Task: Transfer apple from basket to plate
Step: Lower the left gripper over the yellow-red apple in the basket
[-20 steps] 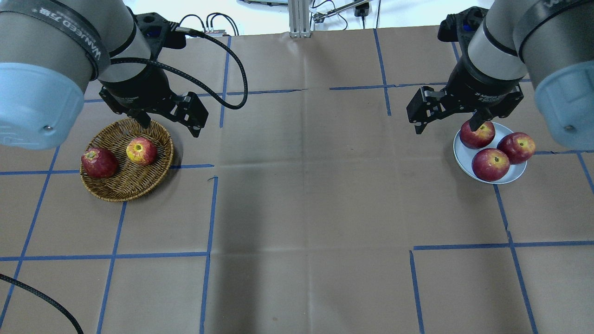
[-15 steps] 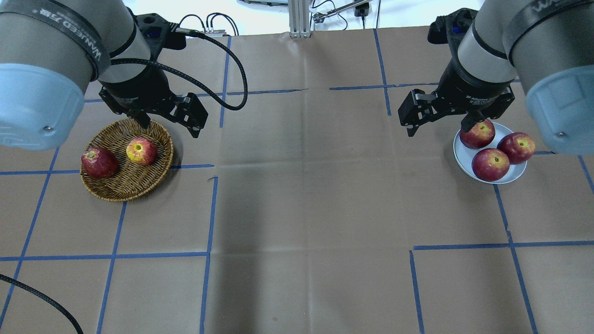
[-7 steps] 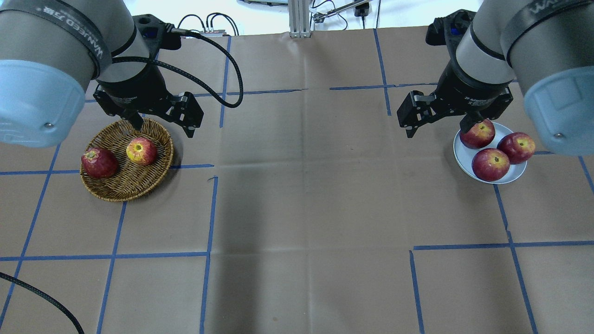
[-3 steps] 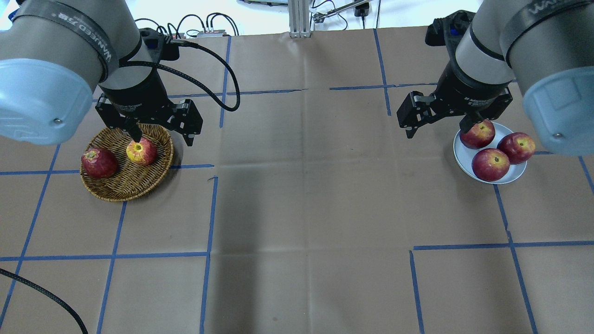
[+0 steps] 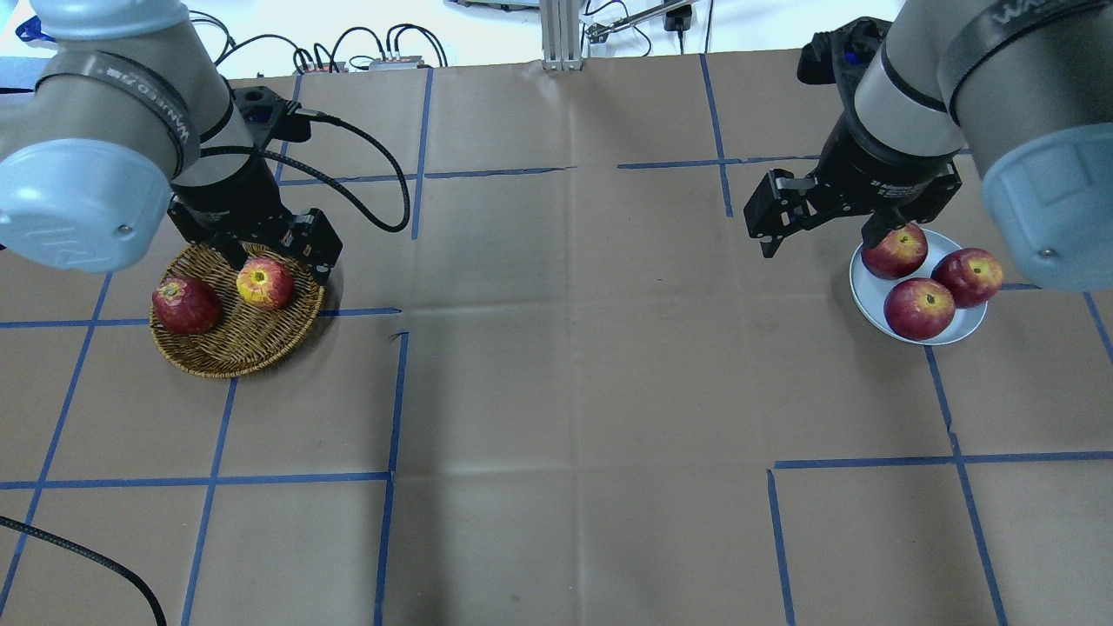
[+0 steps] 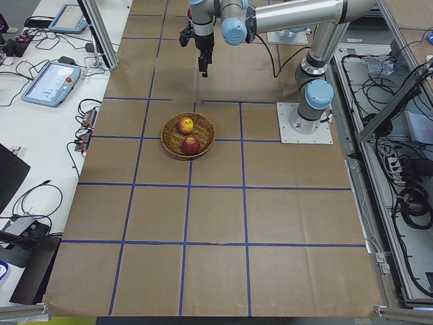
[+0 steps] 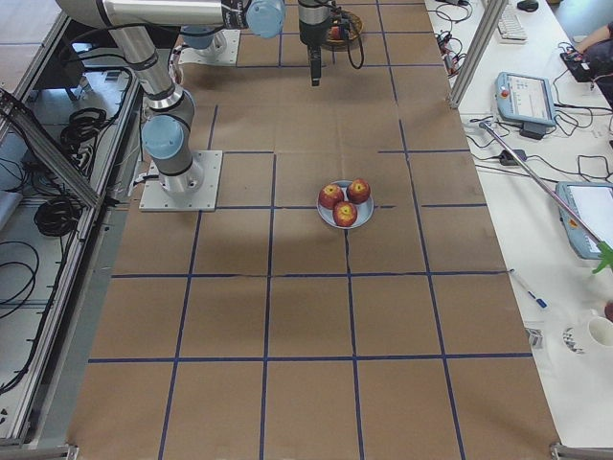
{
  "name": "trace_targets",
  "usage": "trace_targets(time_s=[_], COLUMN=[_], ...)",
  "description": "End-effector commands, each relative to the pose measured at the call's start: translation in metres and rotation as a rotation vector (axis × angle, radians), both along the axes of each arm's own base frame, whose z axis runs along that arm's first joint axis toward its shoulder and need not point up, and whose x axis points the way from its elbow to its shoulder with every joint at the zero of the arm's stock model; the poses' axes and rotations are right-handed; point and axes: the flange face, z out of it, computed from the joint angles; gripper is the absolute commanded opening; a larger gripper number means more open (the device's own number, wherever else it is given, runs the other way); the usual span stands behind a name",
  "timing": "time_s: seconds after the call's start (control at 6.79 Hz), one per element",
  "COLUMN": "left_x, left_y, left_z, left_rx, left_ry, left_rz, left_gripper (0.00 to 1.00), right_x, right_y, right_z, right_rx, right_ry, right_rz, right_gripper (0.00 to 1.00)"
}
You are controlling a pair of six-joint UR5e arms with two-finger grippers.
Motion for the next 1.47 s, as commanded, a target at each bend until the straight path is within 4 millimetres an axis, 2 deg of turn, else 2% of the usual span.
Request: trace_targets(time_s=[0.0,0.29,0.74,1.03,1.33], left_x=[0.059,0.087,0.101,0.108,0.11], left_y=[-0.005,-0.034,-0.061,-0.084,-0.091], left_z=[-0.058,-0.098,-0.143,-0.138,-0.154], left_rx=[-0.042,-0.051,-0.094,-0.119,-0.098], left_ry=[0.0,-0.003,-0.017,-0.025,-0.019], left_rz=[-0.043,-0.017,-0.098,-0.11,-0.112], left_gripper=[0.99,0.99,0.99,0.99,0.99], right_x=[0.0,-0.001,-0.001,0.0,-0.001], right_y=[0.0,-0.001,-0.001,0.0,-0.001], right_z=[0.001,0.0,0.001,0.003,0.002], right_rx=[-0.002,0.001,-0.002,-0.005,-0.004], right_ry=[0.0,0.0,0.0,0.0,-0.002], right_rz=[0.001,0.001,-0.004,-0.005,-0.007], right_gripper=[1.0,1.0,1.0,1.0,1.0])
